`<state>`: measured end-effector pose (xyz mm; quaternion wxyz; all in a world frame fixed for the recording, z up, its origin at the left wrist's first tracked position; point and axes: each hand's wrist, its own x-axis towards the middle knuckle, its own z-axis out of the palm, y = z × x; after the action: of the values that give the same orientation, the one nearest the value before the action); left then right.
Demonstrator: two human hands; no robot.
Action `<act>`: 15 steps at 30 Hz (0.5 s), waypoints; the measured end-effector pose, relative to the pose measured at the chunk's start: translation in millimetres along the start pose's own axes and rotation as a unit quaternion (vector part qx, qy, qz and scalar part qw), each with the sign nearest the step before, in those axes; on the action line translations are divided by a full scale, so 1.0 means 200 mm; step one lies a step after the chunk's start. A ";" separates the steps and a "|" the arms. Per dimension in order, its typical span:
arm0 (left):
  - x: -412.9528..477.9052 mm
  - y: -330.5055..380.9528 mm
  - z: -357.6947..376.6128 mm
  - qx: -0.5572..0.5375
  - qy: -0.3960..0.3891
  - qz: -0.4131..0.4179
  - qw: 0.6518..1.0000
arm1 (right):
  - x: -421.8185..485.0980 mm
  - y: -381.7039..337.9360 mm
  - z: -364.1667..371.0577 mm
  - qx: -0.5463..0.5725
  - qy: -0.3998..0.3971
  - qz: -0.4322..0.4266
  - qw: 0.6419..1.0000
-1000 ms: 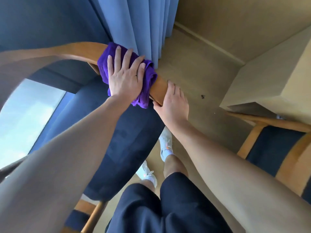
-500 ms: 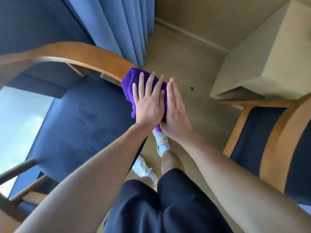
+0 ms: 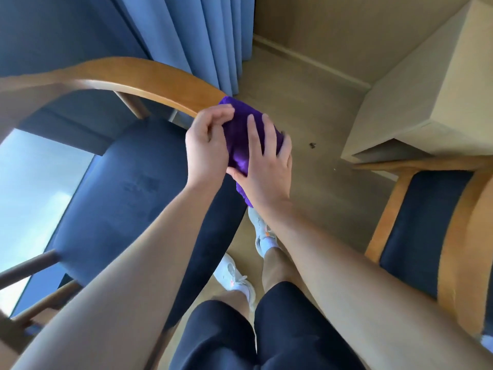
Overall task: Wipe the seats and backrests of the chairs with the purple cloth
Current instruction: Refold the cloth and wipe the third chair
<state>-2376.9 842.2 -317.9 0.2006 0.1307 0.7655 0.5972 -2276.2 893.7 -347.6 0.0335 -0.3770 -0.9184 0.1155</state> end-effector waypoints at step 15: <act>-0.07 -0.33 -0.05 -0.031 0.176 -0.030 0.983 | 0.26 -0.14 0.08 -0.147 0.080 -0.123 0.978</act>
<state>-2366.9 811.8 -378.2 0.0844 -0.0057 0.7737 0.6278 -2334.7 907.9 -358.7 0.0645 -0.2701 -0.9590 -0.0565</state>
